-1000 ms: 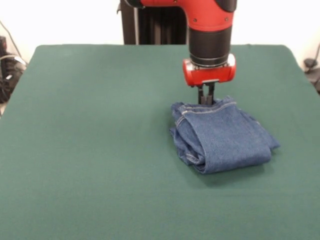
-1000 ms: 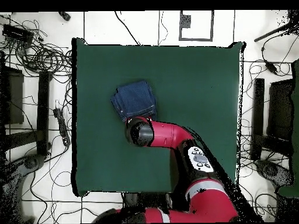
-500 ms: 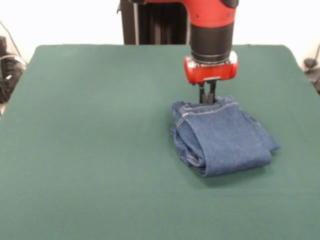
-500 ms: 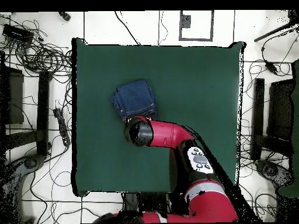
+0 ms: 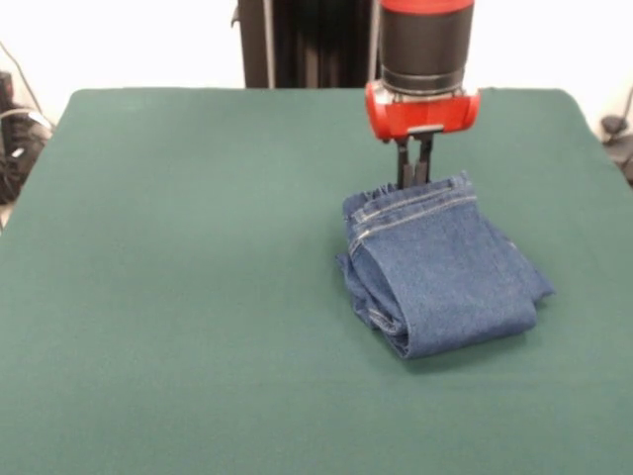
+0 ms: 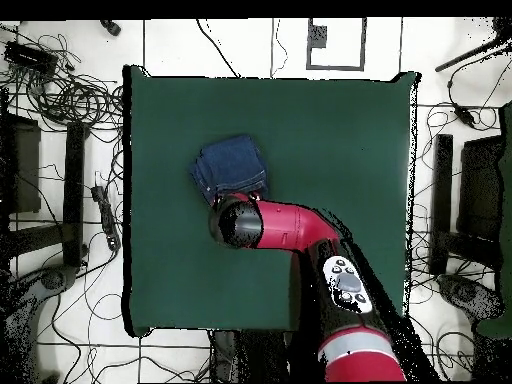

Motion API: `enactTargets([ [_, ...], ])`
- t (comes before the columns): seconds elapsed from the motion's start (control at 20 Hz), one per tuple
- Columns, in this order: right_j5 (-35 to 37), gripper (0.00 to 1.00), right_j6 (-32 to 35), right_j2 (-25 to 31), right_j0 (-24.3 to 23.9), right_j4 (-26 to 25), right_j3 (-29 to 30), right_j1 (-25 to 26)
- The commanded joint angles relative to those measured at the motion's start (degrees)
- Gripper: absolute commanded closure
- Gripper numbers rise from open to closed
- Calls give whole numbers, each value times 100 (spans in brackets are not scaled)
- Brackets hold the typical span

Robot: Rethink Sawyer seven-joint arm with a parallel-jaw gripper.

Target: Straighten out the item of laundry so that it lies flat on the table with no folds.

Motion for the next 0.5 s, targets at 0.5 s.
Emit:
enactTargets([
  [0.5, 488, 100, 256, 677, 88, -78, 21, -43],
])
